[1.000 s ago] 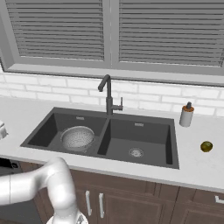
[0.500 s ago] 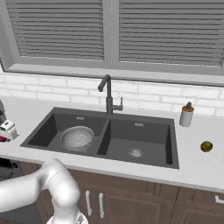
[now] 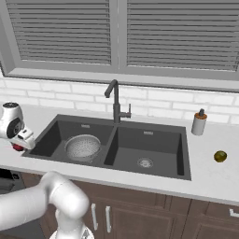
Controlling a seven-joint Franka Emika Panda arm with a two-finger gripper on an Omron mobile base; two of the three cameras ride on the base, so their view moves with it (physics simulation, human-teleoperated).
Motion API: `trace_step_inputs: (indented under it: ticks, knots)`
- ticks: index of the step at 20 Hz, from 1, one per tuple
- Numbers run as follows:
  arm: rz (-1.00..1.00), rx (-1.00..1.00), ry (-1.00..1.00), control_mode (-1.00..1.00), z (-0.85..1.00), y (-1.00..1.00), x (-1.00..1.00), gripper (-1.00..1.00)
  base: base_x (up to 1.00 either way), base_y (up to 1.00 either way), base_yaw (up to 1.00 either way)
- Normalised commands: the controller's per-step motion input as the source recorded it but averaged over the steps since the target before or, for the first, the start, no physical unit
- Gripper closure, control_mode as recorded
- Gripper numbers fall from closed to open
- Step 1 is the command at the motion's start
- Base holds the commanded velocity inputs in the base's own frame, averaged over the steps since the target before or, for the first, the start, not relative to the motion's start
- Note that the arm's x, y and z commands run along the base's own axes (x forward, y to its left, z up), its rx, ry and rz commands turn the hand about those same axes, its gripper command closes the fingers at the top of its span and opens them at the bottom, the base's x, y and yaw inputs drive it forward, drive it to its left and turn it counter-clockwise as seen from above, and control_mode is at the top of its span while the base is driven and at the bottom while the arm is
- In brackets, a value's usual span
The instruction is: Put the colander in the sink, put the pear, kiwi in the colander, and turn on the sink faucet and pour water over the colander.
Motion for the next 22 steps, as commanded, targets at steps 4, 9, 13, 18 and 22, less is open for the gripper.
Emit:
trace_step_inputs:
  ticks: [4, 9, 13, 18, 22]
  knots:
    - [0.00, -0.05, -0.02, -1.00, 0.09, -0.83, 0.05, 1.00, 0.00, 0.00, 0.00]
    - [0.00, -0.04, 0.00, -1.00, 0.04, -0.90, 0.13, 1.00, 0.00, 0.00, 0.00]
    - [-0.01, -0.05, 0.03, -1.00, 0.01, -0.85, 0.40, 1.00, 0.00, 0.00, 0.00]
    - [-0.03, -0.06, 0.19, -1.00, -0.03, -0.68, 0.82, 1.00, 0.00, 0.00, 0.00]
    - [-0.05, -0.09, 0.19, -1.00, -0.14, -0.48, 0.79, 1.00, 0.00, 0.00, 0.00]
